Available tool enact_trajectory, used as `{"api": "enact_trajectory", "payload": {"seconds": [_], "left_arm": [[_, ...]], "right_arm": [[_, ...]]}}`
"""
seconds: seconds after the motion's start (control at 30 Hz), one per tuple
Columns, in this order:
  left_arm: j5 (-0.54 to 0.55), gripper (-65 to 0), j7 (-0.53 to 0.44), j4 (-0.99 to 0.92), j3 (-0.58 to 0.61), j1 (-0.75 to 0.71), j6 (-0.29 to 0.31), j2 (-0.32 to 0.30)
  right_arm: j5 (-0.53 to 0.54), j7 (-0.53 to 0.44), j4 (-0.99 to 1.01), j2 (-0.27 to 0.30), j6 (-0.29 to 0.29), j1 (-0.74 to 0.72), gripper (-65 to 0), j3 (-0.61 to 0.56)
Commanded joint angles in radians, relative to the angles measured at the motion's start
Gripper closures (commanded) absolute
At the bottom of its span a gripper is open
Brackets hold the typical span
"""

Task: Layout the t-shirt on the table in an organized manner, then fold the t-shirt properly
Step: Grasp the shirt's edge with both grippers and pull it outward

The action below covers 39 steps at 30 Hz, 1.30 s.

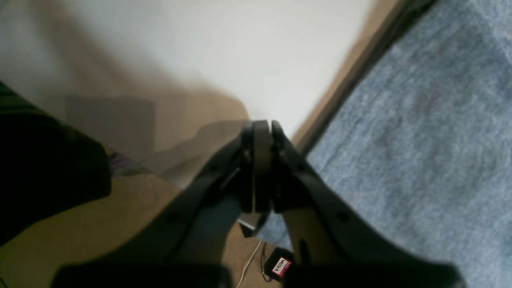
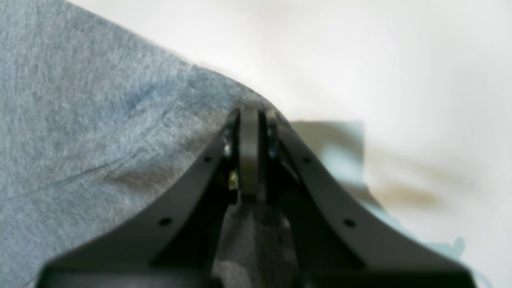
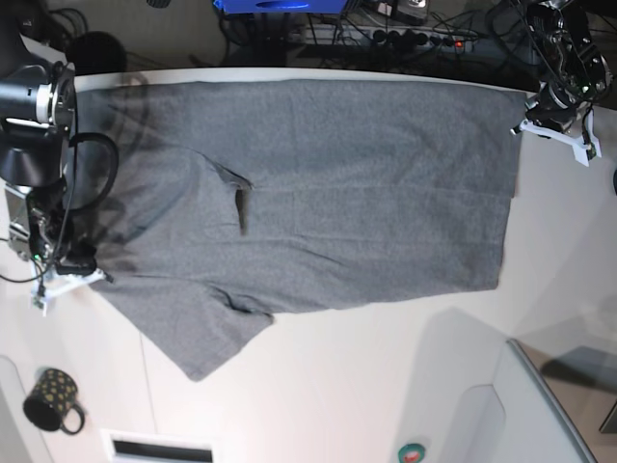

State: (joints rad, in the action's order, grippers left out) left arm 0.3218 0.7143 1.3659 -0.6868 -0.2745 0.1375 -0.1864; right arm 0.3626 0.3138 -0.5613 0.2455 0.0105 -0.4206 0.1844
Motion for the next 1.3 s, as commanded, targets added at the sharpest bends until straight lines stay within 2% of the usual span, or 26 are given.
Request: {"api": "enact_trajectory", "payload": {"seconds": [0.0, 0.13, 0.2, 0.33, 0.47, 0.7, 0.97, 1.17, 1.27], "left_arm": [[0.004, 0.0, -0.015, 0.025, -0.009, 0.002, 0.000, -0.017], [0.004, 0.0, -0.014, 0.100, -0.009, -0.006, 0.000, -0.014], [0.006, 0.0, -0.012, 0.145, -0.009, -0.007, 0.000, -0.012], [0.006, 0.0, -0.012, 0.197, -0.004, -0.002, 0.000, 0.017], [0.001, 0.0, -0.012, 0.203, 0.045, 0.002, 0.000, 0.047], [-0.003, 0.0, -0.015, 0.126, 0.066, -0.002, 0.000, 0.040], [0.006, 0.0, -0.015, 0.180, 0.074, -0.029, 0.000, 0.035], [-0.005, 0.0, -0.022, 0.123, 0.125, -0.019, 0.000, 0.047], [-0.008, 0.0, -0.135, 0.054, 0.129, -0.027, 0.000, 0.047]], "right_arm": [[-0.007, 0.017, -0.009, 0.012, -0.027, -0.014, -3.3, 0.031], [-0.007, 0.017, -0.133, -0.015, -0.022, 0.032, -3.3, 0.125], [-0.007, 0.017, -0.277, -0.021, -0.004, 0.087, -3.3, 0.116], [-0.007, 0.018, -0.494, -0.051, 0.079, 0.182, -3.3, 0.105], [-0.007, 0.034, -0.613, -0.067, 0.088, 0.257, -3.3, 0.102], [-0.007, 0.187, -0.869, -0.058, 0.090, 0.463, -3.3, 0.108], [-0.007, 0.193, -0.886, -0.061, 0.090, 0.575, -3.3, 0.105], [-0.009, 0.189, -0.739, -0.058, 0.090, 0.513, -3.3, 0.108], [-0.010, 0.187, -0.668, -0.039, 0.090, 0.487, -3.3, 0.108]]}}
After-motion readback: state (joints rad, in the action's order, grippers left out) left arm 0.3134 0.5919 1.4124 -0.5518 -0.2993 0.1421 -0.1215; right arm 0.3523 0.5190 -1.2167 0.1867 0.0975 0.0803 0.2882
